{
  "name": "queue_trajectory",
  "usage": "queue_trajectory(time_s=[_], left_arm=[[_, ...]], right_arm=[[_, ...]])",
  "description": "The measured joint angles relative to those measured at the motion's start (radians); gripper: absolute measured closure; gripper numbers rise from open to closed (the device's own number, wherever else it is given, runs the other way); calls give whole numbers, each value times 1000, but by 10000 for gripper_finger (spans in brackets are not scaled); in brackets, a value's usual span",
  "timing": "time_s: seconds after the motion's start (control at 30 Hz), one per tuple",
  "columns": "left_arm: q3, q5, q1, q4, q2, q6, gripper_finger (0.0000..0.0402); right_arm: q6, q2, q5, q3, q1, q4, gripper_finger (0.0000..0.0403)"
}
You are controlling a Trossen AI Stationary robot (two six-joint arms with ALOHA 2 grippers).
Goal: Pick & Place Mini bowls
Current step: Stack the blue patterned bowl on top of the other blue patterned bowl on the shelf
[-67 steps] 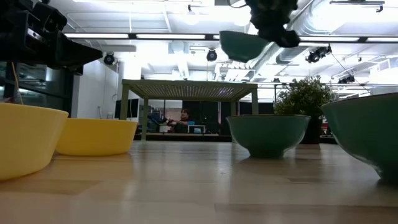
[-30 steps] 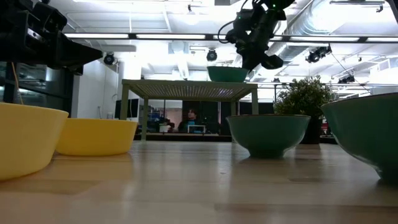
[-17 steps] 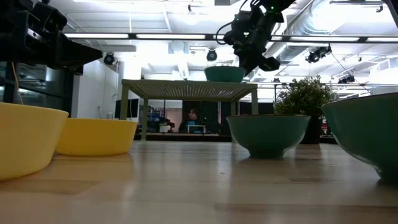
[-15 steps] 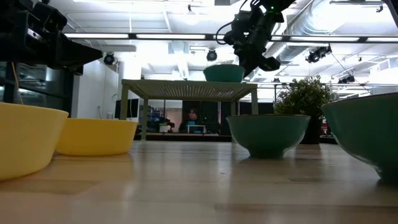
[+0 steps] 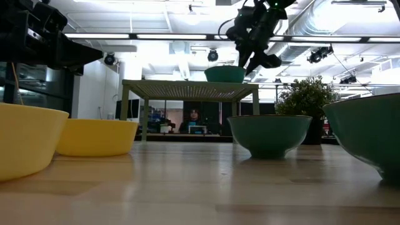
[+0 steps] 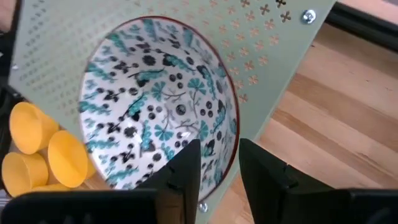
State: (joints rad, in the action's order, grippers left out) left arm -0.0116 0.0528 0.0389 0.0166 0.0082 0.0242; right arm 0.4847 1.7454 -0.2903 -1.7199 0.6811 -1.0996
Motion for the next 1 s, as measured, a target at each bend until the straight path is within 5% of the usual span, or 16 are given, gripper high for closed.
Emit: queue_trajectory(time_s=[0.3, 0.73, 1.0], left_arm=[[0, 0, 0, 0, 0, 0, 395], [0, 0, 0, 0, 0, 0, 395], [0, 0, 0, 0, 0, 0, 395]], right_arm=[[-99, -84, 25, 0, -20, -93, 304], [-217, -218, 322, 2, -214, -473, 304], [-72, -355, 293, 208, -347, -466, 304]])
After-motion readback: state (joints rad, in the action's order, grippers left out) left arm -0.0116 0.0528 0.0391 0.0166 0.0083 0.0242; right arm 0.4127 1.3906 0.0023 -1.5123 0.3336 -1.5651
